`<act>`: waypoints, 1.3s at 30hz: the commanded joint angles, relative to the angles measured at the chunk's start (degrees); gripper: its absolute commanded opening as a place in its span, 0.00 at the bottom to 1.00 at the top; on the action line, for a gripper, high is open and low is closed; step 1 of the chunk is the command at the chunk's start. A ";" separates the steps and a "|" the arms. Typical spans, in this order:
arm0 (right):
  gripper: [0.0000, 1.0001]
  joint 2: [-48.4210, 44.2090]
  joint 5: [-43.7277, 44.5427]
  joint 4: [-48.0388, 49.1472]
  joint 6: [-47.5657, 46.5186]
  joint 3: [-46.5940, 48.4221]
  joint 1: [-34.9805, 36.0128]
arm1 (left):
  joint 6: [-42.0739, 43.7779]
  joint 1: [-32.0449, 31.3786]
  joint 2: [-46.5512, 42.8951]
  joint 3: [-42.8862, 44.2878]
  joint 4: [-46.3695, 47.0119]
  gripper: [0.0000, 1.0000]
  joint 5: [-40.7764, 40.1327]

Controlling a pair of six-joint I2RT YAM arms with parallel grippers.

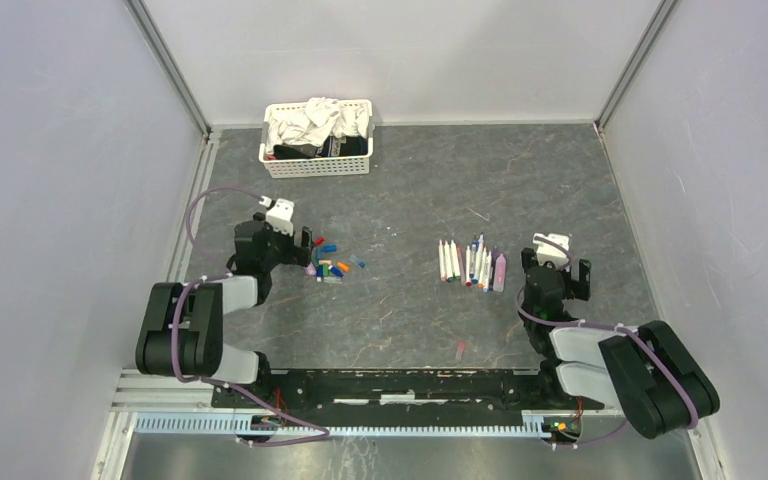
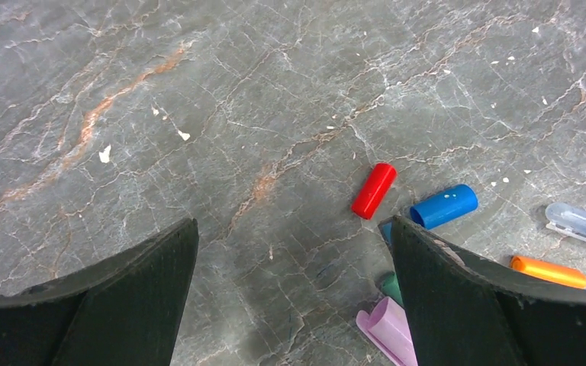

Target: Open the pen caps

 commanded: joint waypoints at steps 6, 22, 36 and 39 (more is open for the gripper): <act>0.98 6.05 -4.57 31.01 -7.54 -5.75 -1.18 | -4.13 0.47 -2.06 -13.18 34.33 1.00 0.73; 0.98 8.12 -12.26 43.77 -9.63 -12.04 -1.99 | -5.89 0.46 3.05 -14.47 42.41 1.00 -5.42; 0.98 10.91 -30.53 36.03 -3.16 -8.17 -12.92 | -8.79 0.99 5.39 -11.40 39.52 1.00 -6.02; 0.98 10.82 -30.57 36.13 -3.11 -8.27 -12.92 | -8.79 0.99 5.37 -11.48 39.69 1.00 -6.04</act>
